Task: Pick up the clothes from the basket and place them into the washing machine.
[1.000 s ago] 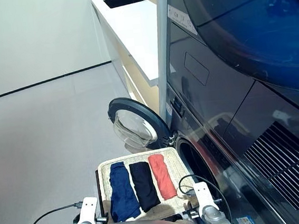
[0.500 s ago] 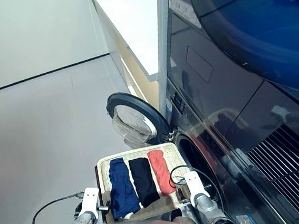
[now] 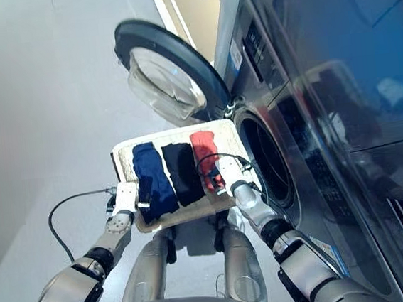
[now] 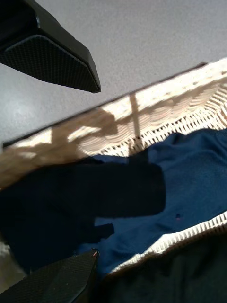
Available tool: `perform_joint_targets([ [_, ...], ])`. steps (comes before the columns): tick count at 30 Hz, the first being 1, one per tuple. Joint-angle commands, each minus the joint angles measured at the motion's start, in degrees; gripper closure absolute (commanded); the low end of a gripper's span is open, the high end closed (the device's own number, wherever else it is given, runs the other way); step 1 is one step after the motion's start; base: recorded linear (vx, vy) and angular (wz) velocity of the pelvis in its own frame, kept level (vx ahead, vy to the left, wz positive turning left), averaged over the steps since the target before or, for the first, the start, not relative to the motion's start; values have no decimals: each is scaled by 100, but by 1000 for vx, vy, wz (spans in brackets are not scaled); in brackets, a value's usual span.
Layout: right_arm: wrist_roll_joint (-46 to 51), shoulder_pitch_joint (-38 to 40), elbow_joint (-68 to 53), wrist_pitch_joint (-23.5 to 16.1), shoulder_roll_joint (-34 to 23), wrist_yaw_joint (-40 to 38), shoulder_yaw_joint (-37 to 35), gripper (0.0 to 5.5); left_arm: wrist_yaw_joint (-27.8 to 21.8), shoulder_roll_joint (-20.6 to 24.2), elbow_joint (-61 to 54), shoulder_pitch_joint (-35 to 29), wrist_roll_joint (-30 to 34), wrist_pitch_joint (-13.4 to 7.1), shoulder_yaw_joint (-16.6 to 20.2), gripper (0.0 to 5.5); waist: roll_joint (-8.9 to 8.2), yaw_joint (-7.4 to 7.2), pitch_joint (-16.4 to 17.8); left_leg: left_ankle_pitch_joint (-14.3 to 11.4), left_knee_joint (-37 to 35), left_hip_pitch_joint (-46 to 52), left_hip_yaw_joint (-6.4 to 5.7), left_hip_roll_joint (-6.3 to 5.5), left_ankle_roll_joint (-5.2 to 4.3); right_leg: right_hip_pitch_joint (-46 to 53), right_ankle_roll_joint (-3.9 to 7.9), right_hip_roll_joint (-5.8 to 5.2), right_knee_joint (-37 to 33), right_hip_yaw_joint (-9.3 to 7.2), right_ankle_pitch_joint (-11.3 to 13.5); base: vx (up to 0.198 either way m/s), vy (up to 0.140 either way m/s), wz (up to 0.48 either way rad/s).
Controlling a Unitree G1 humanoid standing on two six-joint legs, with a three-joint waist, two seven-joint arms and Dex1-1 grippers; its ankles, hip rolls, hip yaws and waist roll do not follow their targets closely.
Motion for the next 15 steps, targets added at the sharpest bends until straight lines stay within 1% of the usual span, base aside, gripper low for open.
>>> perform_joint_targets([
  [1, 102, -198, -747, -376, 117, -173, 260, 0, 189, 85, -11, -443, -265, -277, 81, 0, -84, -119, -172, -238, 405, -442, 36, -132, -103, -64, 652, -143, -225, 179, 72, 0, 0, 0],
  [3, 100, -254, -869, -403, 125, -224, 268, 0, 211, 125, -16, -580, -327, -271, 122, 0, -88, -153, -158, -240, 447, -619, 56, -124, -95, -221, 651, -142, -222, 187, 85, 0, 0, 0],
  [6, 51, -370, -1106, -439, 121, -251, 364, 0, 265, 178, -2, -829, -415, -287, 171, 0, -81, -205, -103, -215, 427, -855, 76, -132, -81, -507, 666, -137, -213, 256, 127, 0, 0, 0],
  [12, -120, -562, -1431, -489, 81, -308, 511, 0, 356, 257, 49, -1142, -438, -283, 199, 0, -48, -310, -18, -260, 525, -1288, 132, -169, -6, -992, 674, -130, -177, 438, 187, 0, 0, 0],
  [15, -144, -661, -1538, -526, 72, -319, 552, 0, 401, 320, 70, -1294, -510, -276, 271, 0, -53, -357, 32, -322, 683, -1554, 155, -179, 49, -1249, 674, -100, -109, 534, 191, 0, 0, 0],
])
